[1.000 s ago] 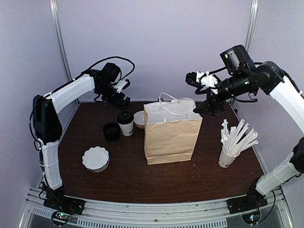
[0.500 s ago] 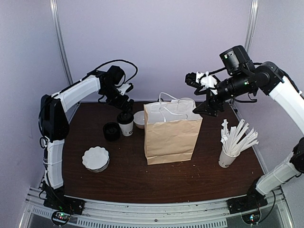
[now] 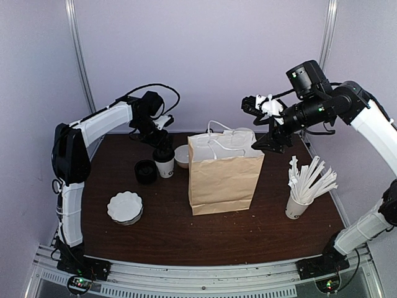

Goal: Pack the takeout coffee

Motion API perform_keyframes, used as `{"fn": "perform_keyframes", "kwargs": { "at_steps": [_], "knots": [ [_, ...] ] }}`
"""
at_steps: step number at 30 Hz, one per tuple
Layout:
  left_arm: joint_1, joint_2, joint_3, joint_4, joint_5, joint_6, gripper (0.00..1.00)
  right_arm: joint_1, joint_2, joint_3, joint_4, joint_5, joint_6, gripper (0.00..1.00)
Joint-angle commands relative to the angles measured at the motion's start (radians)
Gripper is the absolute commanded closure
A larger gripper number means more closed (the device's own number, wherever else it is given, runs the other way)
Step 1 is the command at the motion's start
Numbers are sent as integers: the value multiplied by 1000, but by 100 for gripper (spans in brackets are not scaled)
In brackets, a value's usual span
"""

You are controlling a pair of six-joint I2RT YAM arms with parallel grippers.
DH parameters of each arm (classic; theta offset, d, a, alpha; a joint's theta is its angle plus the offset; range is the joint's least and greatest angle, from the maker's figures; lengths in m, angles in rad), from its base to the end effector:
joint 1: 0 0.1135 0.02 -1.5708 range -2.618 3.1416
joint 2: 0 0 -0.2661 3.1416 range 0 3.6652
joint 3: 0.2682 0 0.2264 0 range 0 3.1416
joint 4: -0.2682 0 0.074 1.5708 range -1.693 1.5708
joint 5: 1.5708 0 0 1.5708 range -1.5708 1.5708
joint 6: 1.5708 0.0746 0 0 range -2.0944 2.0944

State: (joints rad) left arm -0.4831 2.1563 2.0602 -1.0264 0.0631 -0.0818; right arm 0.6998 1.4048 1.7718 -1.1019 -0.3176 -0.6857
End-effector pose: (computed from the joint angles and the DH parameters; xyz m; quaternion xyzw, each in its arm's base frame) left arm 0.4003 -0.2153 0.2403 0.2011 0.9535 -0.0915 0.2048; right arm 0.1883 0.1890 0.4131 -0.6257 0.6534 0.1473 0.3998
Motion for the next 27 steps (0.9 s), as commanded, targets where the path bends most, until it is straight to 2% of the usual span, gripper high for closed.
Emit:
{"fn": "perform_keyframes", "kwargs": {
  "at_steps": [1, 16, 22, 27],
  "knots": [
    [5, 16, -12, -3, 30, -13, 7, -4, -1, -10, 15, -10, -8, 22],
    [-14, 34, -20, -7, 17, 1, 15, -6, -22, -29, 20, -7, -12, 22],
    [-14, 36, -1, -41, 41, -8, 24, -6, -26, -34, 23, -5, -12, 22],
    [-20, -37, 4, -60, 37, -19, 28, -6, -27, -38, 25, -1, -14, 23]
  ]
}}
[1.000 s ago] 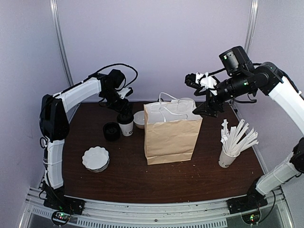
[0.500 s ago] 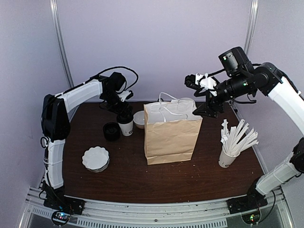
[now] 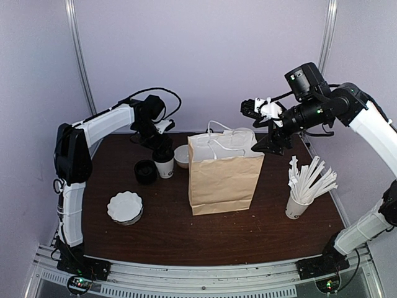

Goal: Pack the takeout coffee

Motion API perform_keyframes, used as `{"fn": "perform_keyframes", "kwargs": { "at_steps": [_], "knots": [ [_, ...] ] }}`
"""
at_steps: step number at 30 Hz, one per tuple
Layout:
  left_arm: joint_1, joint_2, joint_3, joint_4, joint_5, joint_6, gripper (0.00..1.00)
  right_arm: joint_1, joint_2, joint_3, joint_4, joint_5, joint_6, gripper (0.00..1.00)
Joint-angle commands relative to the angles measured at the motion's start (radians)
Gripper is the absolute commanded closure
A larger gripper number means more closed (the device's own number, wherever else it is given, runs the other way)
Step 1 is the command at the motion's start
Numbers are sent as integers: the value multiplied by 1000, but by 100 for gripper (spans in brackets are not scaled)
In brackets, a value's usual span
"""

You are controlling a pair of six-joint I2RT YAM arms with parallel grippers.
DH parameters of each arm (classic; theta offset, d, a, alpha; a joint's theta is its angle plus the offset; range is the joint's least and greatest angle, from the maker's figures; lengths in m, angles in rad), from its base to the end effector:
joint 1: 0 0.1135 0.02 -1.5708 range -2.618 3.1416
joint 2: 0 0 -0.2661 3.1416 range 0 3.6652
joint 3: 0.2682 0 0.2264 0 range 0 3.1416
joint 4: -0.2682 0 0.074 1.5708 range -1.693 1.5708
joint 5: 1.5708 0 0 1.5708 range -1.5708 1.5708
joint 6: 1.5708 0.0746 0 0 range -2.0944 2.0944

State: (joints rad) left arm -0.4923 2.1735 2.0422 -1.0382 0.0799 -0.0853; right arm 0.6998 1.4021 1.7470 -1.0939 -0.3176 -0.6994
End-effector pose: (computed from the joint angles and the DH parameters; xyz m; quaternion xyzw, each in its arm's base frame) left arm 0.3965 -0.2194 0.2270 0.2057 0.9573 -0.0942 0.1798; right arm 0.1889 0.1895 0.4075 -0.6312 0.6519 0.1450 0.3944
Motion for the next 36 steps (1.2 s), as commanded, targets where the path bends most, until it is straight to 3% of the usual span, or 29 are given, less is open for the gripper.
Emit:
{"fn": "perform_keyframes", "kwargs": {
  "at_steps": [1, 6, 12, 18, 25, 31, 36],
  "knots": [
    [-12, -73, 24, -56, 13, -16, 28, -6, -25, -14, 18, -1, 0, 23],
    [-32, -177, 44, -122, -9, -1, 28, -7, -22, -6, 18, -1, 0, 23],
    [-109, -377, -83, -140, -11, 28, 28, -10, -17, -1, 21, 12, 1, 23],
    [-253, -552, -225, -163, -3, 37, 28, -25, -11, 33, 7, 15, 7, 23],
    [-517, -720, -299, -253, 15, -27, 28, -109, -34, 49, -1, -23, 36, 23],
    [-745, -658, -272, -223, -5, -29, 28, -186, -70, 17, -2, -34, 43, 23],
    [-775, -511, -225, -106, 32, 42, 28, -243, -97, -24, -15, -59, 50, 23]
  ]
}}
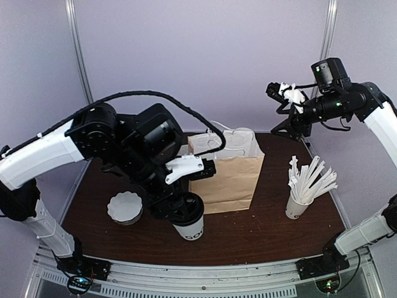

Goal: Pack the takeout coffee

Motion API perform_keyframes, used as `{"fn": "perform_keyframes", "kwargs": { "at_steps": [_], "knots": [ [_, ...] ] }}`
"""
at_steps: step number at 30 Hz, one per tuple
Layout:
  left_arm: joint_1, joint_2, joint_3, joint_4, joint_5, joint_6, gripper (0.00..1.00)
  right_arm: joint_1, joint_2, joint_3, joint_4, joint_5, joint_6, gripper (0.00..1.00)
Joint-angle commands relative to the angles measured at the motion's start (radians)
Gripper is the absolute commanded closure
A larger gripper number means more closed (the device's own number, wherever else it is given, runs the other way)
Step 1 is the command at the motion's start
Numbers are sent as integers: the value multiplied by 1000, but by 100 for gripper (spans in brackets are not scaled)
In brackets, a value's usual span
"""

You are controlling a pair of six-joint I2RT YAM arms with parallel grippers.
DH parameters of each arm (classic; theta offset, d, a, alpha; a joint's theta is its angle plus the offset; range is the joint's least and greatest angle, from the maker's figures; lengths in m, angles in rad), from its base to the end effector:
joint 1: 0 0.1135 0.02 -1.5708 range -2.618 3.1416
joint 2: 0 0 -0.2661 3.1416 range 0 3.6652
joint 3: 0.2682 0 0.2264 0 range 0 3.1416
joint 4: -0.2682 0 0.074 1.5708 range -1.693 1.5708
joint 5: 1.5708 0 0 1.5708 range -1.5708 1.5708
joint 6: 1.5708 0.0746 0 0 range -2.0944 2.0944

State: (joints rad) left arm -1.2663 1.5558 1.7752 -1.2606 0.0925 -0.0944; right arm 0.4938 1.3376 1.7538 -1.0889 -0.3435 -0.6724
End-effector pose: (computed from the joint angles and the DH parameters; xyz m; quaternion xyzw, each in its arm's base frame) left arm 0.0807 -0.2796 0.3577 0.5432 0.7966 -0.1992 0.1752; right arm 0.2054 0.1391 0.4257 -0.5507 0.7001 0.1152 0.4397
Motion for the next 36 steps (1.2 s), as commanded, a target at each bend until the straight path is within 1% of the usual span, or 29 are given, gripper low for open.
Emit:
{"fn": "perform_keyframes", "kwargs": {
  "at_steps": [1, 6, 13, 17, 19, 25, 29, 30, 33, 36],
  "knots": [
    [-2, 141, 56, 135, 28, 69, 28, -50, -41, -40, -20, -42, 29, 23],
    [-3, 314, 170, 200, 78, 138, 28, -79, -105, -129, -3, -54, 47, 23],
    [-2, 510, 271, 266, 219, 145, 28, -89, -155, -224, 7, -45, 51, 23],
    [-1, 585, 311, 264, 206, 142, 28, -89, -162, -251, 10, -57, 51, 23],
    [1, 604, 323, 265, 205, 134, 27, -89, -163, -259, 7, -70, 53, 23],
    [0, 617, 318, 260, 174, 125, 16, -89, -173, -286, -5, -93, 48, 23],
    [-3, 612, 317, 259, 202, 131, 11, -89, -171, -292, -16, -103, 45, 23],
    [-4, 611, 320, 259, 215, 128, 4, -88, -171, -292, -19, -104, 44, 23],
    [-6, 599, 366, 219, 272, 123, 3, -89, -175, -292, -40, -113, 34, 23],
    [-16, 534, 474, 123, 264, 153, 3, -87, -182, -305, -102, -154, -24, 22]
  ]
}}
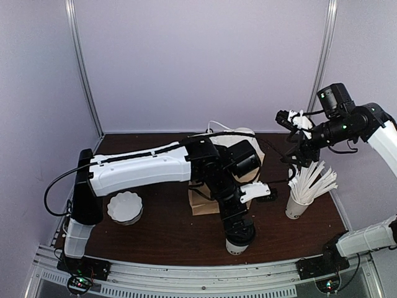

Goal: Pack the takeout coffee

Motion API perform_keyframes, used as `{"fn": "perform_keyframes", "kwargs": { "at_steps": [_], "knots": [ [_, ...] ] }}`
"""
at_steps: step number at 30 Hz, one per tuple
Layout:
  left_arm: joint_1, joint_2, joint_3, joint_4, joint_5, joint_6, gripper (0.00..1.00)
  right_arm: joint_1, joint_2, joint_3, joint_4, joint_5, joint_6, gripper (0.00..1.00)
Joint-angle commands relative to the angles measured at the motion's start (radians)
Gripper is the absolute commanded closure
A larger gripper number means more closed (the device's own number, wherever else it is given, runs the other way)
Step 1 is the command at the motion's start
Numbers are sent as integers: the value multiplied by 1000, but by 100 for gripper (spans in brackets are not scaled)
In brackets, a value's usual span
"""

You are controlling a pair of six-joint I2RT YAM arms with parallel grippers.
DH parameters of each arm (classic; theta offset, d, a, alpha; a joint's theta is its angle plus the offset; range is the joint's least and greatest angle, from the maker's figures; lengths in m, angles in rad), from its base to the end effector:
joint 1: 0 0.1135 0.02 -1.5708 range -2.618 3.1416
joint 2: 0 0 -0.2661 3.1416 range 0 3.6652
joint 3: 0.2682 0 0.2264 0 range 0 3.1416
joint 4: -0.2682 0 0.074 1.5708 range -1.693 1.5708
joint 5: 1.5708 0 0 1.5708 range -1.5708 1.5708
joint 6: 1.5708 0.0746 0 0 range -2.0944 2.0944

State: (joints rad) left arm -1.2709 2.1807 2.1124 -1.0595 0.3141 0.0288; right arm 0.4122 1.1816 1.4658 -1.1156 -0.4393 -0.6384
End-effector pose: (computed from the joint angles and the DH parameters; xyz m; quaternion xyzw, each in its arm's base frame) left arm 0.1128 -0.4429 0.2456 0.6104 0.7464 -0.2504 0.0877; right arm 0.1771 0.1120 0.3739 -0.5245 0.7479 0.1621 0.3733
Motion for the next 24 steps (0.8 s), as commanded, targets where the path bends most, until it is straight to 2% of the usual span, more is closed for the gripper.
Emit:
{"fn": "perform_keyframes", "kwargs": {
  "at_steps": [1, 4, 7, 10, 13, 16, 20, 24],
  "knots": [
    [-13, -131, 170, -106, 49, 43, 3, -1, -24, -26, -112, -80, -88, 23],
    [-13, -264, 170, -130, 52, 99, 3, 20, -18, -67, -170, -152, -134, 22],
    [-13, -381, 118, -175, 93, 207, 3, 75, -17, -111, -183, -204, -160, 16],
    [-2, -471, 62, -157, -49, 236, 3, 164, -1, -131, -168, -201, -162, 13],
    [59, -509, 61, -144, -156, 184, 2, 297, 38, -130, -147, -143, -149, 12],
    [171, -520, 57, -119, -198, 88, 3, 403, 79, -131, -124, -96, -127, 11],
    [333, -527, 15, -71, -212, -54, 2, 498, 133, -149, -64, -44, -89, 10],
    [379, -547, -62, -18, -195, -77, 3, 568, 197, -151, -30, 0, -67, 9]
  ]
}}
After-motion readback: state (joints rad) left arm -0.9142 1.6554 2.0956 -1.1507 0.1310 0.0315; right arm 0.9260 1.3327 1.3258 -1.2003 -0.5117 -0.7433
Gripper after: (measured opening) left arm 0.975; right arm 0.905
